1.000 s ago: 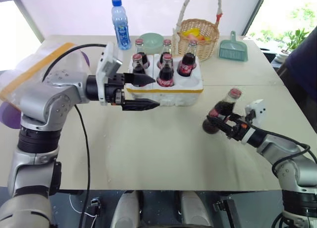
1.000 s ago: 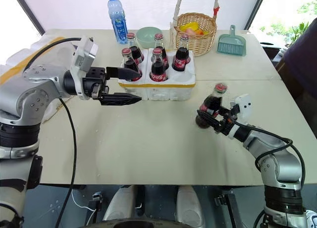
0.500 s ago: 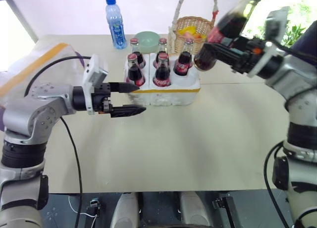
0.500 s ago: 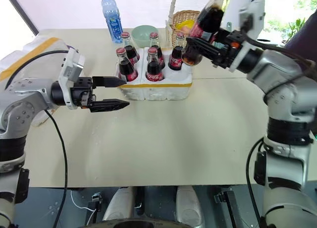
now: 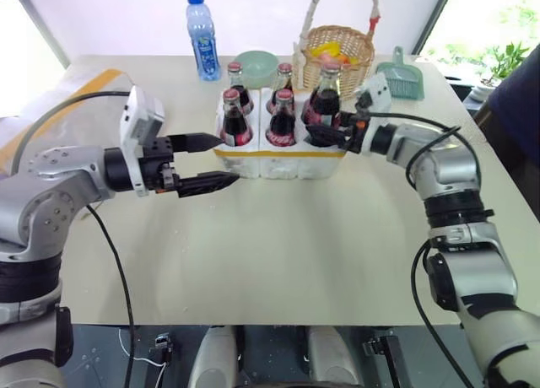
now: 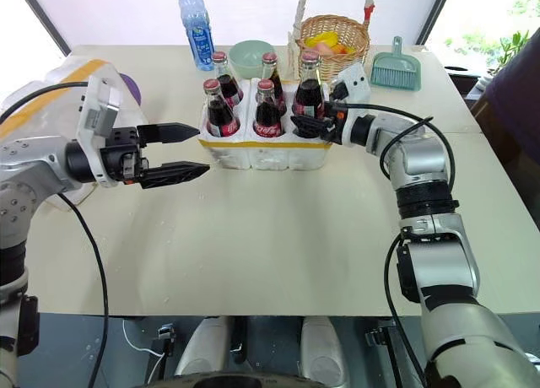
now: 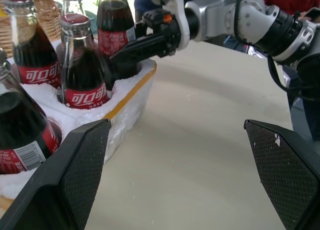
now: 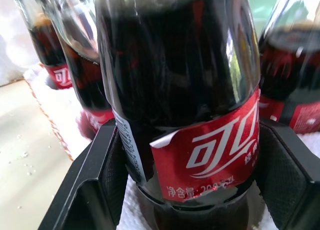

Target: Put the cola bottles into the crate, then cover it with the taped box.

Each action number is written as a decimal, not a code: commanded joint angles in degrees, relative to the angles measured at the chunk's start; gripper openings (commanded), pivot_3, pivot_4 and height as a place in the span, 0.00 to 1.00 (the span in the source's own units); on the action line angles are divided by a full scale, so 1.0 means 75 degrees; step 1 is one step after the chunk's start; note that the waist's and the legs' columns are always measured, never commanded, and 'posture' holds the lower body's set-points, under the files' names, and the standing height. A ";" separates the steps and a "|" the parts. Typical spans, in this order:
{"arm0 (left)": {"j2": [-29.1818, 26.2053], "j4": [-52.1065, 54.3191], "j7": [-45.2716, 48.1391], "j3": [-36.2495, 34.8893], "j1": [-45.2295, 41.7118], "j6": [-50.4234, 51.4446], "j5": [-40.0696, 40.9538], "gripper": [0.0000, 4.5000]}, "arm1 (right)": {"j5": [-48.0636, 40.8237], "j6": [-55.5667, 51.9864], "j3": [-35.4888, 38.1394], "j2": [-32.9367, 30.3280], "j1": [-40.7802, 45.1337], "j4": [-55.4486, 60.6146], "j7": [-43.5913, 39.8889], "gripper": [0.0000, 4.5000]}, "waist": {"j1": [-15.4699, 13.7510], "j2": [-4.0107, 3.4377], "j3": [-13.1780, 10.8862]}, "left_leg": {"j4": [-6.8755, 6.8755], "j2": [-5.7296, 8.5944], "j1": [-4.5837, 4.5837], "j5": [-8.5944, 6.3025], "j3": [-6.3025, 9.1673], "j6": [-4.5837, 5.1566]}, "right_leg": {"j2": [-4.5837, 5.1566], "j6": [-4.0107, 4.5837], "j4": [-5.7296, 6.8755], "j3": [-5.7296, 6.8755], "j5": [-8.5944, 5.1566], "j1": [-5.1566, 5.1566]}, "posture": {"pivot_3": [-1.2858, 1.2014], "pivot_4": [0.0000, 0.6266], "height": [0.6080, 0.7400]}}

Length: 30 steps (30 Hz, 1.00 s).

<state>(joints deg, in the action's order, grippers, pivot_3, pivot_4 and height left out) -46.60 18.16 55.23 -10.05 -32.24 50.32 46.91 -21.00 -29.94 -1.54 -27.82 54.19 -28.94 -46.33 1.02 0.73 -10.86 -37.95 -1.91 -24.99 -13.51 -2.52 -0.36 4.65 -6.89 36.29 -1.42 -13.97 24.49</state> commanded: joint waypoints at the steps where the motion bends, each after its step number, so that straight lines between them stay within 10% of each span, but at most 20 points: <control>1: -0.0102 0.0189 -0.0061 -0.0292 -0.0065 -0.0062 0.0187 1.00 | 0.0258 0.0359 0.0170 -0.0034 0.0472 -0.0146 0.0062 0.63 | -0.0006 0.0000 0.0000 | 0.0000 0.0000 0.0000 0.0000 0.0000 0.0000 | 0.0000 0.0000 0.0000 0.0000 0.0000 0.0000 | 0.52 0.24 1.00; 3: -0.0107 0.0186 -0.0065 -0.0297 -0.0072 -0.0064 0.0216 1.00 | 0.0359 0.0269 0.0173 -0.0027 0.0485 -0.0310 0.0111 0.63 | -0.0013 0.0000 0.0000 | 0.0000 0.0001 0.0000 0.0000 -0.0001 -0.0001 | 0.0001 0.0000 0.0000 0.0000 0.0000 0.0000 | 0.52 0.24 1.00; 7: -0.0274 0.0172 0.0010 -0.0298 0.0017 -0.0128 0.0132 1.00 | 0.0446 -0.0083 0.0121 -0.0264 0.0276 0.0098 -0.0054 0.99 | -0.0025 0.0001 0.0001 | -0.0004 0.0001 0.0000 0.0001 0.0000 -0.0002 | 0.0001 0.0000 0.0000 0.0000 0.0001 -0.0004 | 0.52 0.24 1.00; 14: -0.1561 0.0424 0.0415 -0.1224 0.0910 -0.0007 0.0108 1.00 | -0.0591 -0.1255 0.0739 -0.1823 -0.0477 0.2649 -0.1462 0.99 | -0.0008 0.0000 -0.0001 | -0.0002 0.0000 -0.0007 0.0001 0.0000 -0.0002 | 0.0002 0.0000 -0.0006 0.0001 0.0001 0.0003 | 0.52 0.24 1.00; 24: -0.3788 -0.0872 0.3555 -0.6222 0.5546 -0.0053 -0.2392 1.00 | -0.2225 -0.2267 0.1913 -0.4389 -0.0611 0.3732 -0.3695 0.99 | 0.0148 -0.0004 -0.0003 | 0.0027 -0.0021 0.0026 -0.0003 -0.0035 -0.0007 | 0.0005 0.0072 -0.0020 0.0002 -0.0038 0.0009 | 0.52 0.24 1.00; 30: -0.4741 -0.4968 0.4577 -0.7023 0.7152 -0.2848 -0.4877 1.00 | -0.2595 -0.2303 0.1936 -0.4408 -0.0158 0.3685 -0.3961 0.99 | 0.0210 -0.0002 -0.0001 | 0.0087 -0.0023 0.0040 0.0003 -0.0046 -0.0018 | 0.0016 0.0104 -0.0026 0.0001 -0.0041 0.0039 | 0.52 0.24 1.00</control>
<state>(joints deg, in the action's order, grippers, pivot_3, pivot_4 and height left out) -80.11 -14.39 88.48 -61.78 21.86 33.80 12.91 -39.27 -47.78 11.83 -60.22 51.53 -2.04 -75.76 2.59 0.71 -10.87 -37.22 -2.09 -24.62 -13.49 -2.91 -0.49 4.81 -6.02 36.10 -1.41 -14.33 24.83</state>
